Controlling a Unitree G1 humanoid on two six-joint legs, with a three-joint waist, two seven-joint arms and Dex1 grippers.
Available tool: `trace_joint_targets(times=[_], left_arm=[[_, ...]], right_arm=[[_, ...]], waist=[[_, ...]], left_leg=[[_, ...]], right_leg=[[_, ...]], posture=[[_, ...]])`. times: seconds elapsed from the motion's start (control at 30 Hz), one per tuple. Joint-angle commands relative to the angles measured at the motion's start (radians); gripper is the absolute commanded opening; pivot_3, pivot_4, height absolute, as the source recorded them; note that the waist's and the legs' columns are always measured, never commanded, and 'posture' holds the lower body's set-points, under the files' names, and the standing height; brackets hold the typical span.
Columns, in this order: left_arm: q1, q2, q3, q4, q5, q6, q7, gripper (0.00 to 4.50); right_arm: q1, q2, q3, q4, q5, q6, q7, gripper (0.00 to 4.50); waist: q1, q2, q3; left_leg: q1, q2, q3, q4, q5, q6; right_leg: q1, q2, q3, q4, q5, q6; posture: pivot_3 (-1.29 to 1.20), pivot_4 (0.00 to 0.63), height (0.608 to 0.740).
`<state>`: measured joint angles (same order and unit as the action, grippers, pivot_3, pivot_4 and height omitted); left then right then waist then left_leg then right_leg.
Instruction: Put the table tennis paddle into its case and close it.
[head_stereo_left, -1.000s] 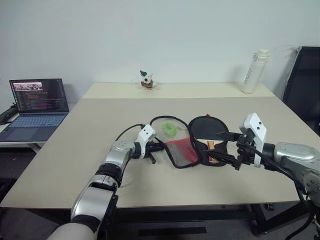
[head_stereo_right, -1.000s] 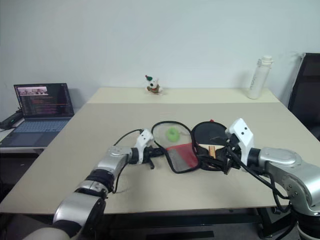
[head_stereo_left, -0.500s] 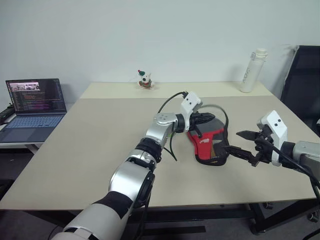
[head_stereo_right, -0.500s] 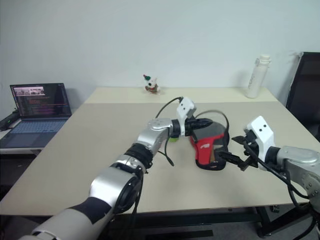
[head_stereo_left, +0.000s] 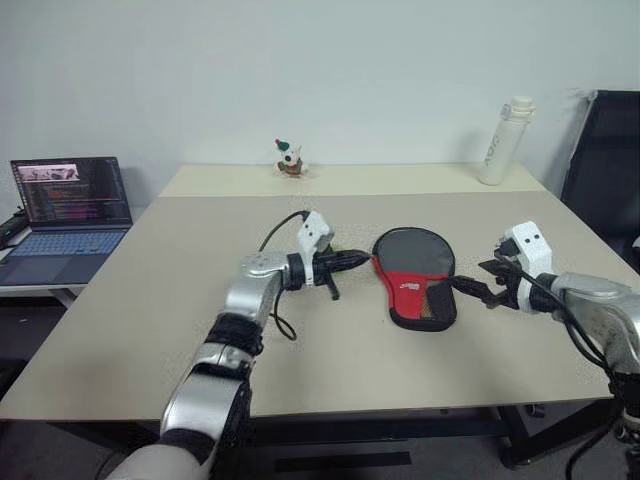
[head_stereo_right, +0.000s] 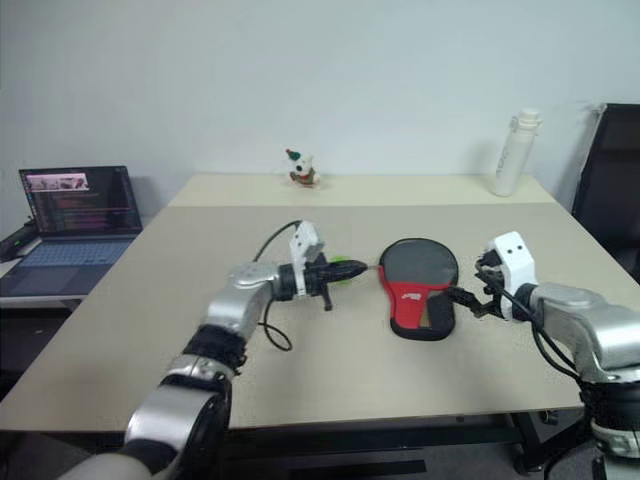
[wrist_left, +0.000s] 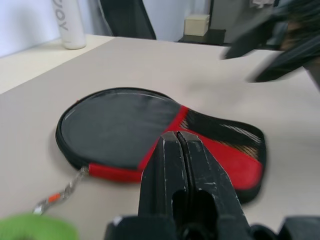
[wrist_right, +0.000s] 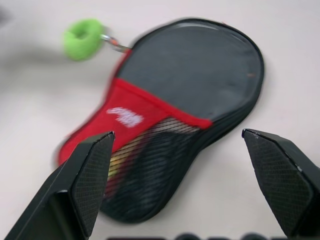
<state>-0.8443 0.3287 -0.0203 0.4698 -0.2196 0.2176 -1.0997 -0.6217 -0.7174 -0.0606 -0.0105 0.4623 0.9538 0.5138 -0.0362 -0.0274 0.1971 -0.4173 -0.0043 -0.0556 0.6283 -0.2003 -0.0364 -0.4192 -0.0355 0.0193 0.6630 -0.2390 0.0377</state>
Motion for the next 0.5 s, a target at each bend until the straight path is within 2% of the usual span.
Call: trace_joint_targets(times=[0.03, 0.3, 0.5], left_arm=[[0.074, 0.062, 0.041, -0.237, -0.068, 0.129, 0.026, 0.03], [0.176, 0.125, 0.060, -0.417, -0.103, 0.241, 0.121, 0.03], [0.179, 0.140, 0.053, -0.434, -0.106, 0.249, 0.141, 0.03]], right_arm=[[-0.060, 0.044, 0.038, 0.156, -0.082, -0.091, -0.012, 4.50], [-0.193, 0.168, 0.076, 0.586, -0.209, -0.274, 0.011, 4.50], [-0.247, 0.220, 0.096, 0.751, -0.245, -0.299, 0.085, 4.50]], waist=[[0.003, 0.000, 0.000], [0.007, 0.000, 0.000], [-0.003, 0.000, 0.000]], left_leg=[[0.000, 0.000, -0.001, 0.000, 0.000, 0.000], [0.001, -0.001, 0.000, 0.002, 0.000, 0.000], [0.005, 0.000, 0.000, 0.002, 0.000, 0.000]], right_leg=[[0.000, 0.000, 0.000, 0.000, 0.000, 0.000], [0.003, -0.001, -0.001, -0.001, 0.001, 0.000], [0.006, 0.000, -0.001, 0.000, 0.001, -0.001]], posture=[[0.00, 0.150, 0.740], [0.00, 0.150, 0.740], [0.00, 0.150, 0.740]])
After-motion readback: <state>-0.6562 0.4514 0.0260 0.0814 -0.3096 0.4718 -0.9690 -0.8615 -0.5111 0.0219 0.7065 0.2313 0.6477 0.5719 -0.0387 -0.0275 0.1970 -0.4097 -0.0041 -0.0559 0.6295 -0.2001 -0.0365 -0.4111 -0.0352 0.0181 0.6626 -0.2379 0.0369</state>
